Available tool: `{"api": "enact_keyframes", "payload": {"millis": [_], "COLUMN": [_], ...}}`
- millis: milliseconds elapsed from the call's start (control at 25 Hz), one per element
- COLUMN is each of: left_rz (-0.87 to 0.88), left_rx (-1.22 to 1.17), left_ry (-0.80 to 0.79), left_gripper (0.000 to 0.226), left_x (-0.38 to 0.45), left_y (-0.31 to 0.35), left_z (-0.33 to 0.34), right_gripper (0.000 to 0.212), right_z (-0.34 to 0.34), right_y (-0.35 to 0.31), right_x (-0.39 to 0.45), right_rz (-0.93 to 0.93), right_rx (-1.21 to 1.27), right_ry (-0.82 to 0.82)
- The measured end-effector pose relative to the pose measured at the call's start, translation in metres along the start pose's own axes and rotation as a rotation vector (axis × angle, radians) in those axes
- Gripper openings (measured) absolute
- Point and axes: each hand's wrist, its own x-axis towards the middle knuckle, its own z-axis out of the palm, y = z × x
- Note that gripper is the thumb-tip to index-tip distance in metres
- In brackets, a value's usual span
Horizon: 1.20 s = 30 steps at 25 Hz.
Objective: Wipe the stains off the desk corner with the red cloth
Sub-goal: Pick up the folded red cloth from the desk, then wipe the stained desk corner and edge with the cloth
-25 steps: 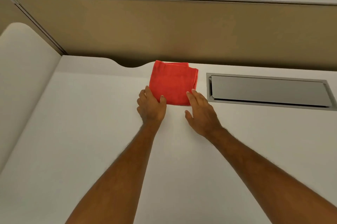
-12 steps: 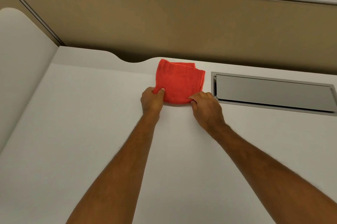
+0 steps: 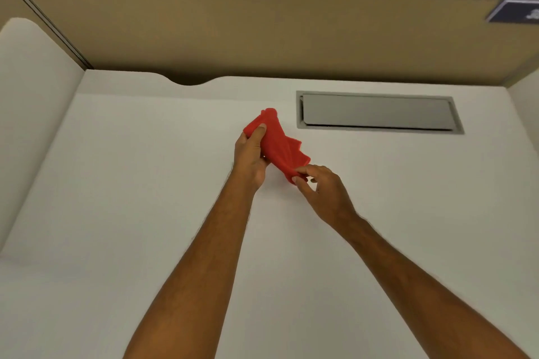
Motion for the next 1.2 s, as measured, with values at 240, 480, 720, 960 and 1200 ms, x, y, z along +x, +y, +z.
{"api": "enact_keyframes", "payload": {"millis": [240,480,720,960,1200], "left_rz": [-0.057,-0.164,-0.306,-0.417,-0.444], "left_rx": [0.088,0.301,0.455,0.512,0.601], "left_ry": [-0.097,-0.197,-0.405,-0.431,-0.398], "left_gripper": [0.028,0.03,0.028,0.024,0.023], "left_x": [-0.095,-0.184,-0.259,-0.298,-0.313], "left_y": [-0.073,-0.15,-0.234,-0.306,-0.346], "left_z": [0.017,0.047,0.065,0.053,0.04], "right_gripper": [0.013,0.041,0.095,0.069,0.044], "right_z": [-0.045,-0.07,-0.088,-0.089,-0.095], "right_y": [0.035,0.093,0.142,0.182,0.196], "right_x": [-0.127,-0.241,-0.342,-0.418,-0.458], "right_rz": [0.202,0.551,0.746,0.711,0.749], "right_rx": [0.441,0.731,1.032,1.391,1.16], "right_ry": [0.028,0.366,0.353,0.301,0.478]}}
